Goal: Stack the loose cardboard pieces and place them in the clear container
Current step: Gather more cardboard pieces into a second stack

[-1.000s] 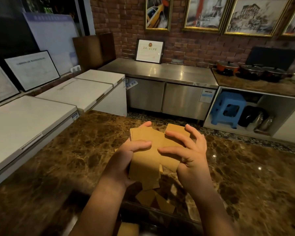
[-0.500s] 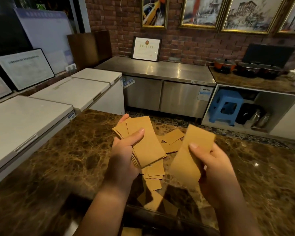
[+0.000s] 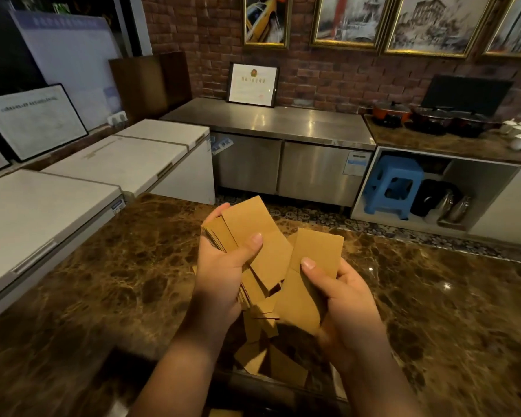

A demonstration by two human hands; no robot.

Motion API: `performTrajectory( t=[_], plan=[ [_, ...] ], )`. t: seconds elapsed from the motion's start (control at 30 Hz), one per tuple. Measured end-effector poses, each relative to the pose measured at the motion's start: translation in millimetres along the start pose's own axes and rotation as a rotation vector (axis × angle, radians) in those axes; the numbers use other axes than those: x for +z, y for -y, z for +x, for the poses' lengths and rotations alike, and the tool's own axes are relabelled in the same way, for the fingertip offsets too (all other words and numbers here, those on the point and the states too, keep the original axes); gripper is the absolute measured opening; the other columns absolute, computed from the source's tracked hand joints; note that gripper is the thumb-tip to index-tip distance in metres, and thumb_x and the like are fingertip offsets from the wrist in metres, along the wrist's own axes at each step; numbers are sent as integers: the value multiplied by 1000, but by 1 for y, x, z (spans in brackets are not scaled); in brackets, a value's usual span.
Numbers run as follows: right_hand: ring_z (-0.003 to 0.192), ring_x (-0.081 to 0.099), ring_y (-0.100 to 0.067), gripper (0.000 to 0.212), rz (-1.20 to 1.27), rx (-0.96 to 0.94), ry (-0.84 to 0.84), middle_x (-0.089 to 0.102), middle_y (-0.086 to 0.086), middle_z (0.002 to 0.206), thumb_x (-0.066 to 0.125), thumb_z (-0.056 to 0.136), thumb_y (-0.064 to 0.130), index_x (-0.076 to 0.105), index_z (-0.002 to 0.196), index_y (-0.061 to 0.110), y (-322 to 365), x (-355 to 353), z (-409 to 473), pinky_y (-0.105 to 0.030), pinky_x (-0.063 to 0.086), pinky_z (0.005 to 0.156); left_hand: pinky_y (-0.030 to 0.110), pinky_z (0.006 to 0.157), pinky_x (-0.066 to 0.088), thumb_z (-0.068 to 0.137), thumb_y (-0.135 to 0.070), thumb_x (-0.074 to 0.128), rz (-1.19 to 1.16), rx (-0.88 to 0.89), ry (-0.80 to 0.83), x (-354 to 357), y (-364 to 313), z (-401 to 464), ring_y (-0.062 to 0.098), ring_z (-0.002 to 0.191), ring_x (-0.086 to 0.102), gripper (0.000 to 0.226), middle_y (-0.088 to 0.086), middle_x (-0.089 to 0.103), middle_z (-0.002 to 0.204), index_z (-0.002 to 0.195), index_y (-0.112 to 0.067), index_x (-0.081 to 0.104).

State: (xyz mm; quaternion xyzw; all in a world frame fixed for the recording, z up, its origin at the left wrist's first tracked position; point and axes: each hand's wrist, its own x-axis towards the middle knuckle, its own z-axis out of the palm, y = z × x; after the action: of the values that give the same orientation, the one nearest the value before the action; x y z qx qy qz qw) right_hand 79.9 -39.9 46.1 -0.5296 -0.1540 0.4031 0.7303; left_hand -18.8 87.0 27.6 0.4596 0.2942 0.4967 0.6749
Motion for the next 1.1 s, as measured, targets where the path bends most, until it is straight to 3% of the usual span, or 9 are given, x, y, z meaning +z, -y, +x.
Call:
performTrajectory(
  t=[0.13,0.3,0.47,0.6,0.67,0.77,0.87,1.0,1.1],
  plan=[
    [90,76,-30,21,28,29,-37,79,-9,97,64,93,11,66,112,19,10,-5,9,-54,61,80,37,63,59,77,0,78,-13,-178,20,-1,4,-3,21,89,74,57,1,72,108,113,-38,56],
    [91,76,-24,23,-40,8,-38,79,-6,101,65,93,13,66,115,21,22,-12,21,-53,60,84,33,49,59,71,-9,80,-83,-287,111,0,3,-7,20,73,77,50,-3,79,85,112,-31,60],
    [81,77,-21,24,-234,5,26,80,-1,92,69,90,16,67,113,22,47,-28,40,-41,61,62,45,61,60,49,-68,76,-187,-444,158,0,0,-6,38,76,75,92,17,77,101,129,-27,57],
    [85,76,-23,33,-582,-17,229,79,-3,97,78,73,24,72,106,26,79,-47,50,-46,56,74,49,65,60,49,-90,45,-141,-675,231,-8,-3,11,37,86,76,94,16,76,110,120,-35,69],
    [92,75,-23,35,-779,2,370,78,-1,101,80,70,27,72,105,28,87,-44,49,-47,52,82,48,74,61,55,-89,42,-10,-722,340,-6,-2,15,33,97,74,83,10,76,113,113,-39,73],
    [84,71,-5,23,-1029,-33,458,77,14,94,76,85,25,68,104,34,85,-31,50,-35,47,78,46,88,58,43,-85,71,200,-827,404,0,1,4,32,96,74,92,13,78,106,113,-25,75],
    [94,68,-9,20,-1108,-84,431,74,11,100,72,90,27,66,107,35,79,-22,53,-38,48,87,44,72,62,56,-51,92,16,-978,660,4,-6,-9,38,86,75,105,29,72,108,141,-10,45],
    [95,66,-13,15,-1005,-120,314,73,11,99,72,90,29,65,102,35,68,-25,55,-37,47,80,37,63,60,80,-8,67,1,-841,784,3,-5,-9,34,77,75,64,31,72,105,139,-12,41],
    [93,68,-20,13,-724,-53,159,74,5,97,64,95,25,67,107,31,61,-31,56,-39,52,73,44,68,60,67,9,44,-105,-737,740,2,7,-4,35,84,70,79,32,69,107,139,-22,47]
  ],
)
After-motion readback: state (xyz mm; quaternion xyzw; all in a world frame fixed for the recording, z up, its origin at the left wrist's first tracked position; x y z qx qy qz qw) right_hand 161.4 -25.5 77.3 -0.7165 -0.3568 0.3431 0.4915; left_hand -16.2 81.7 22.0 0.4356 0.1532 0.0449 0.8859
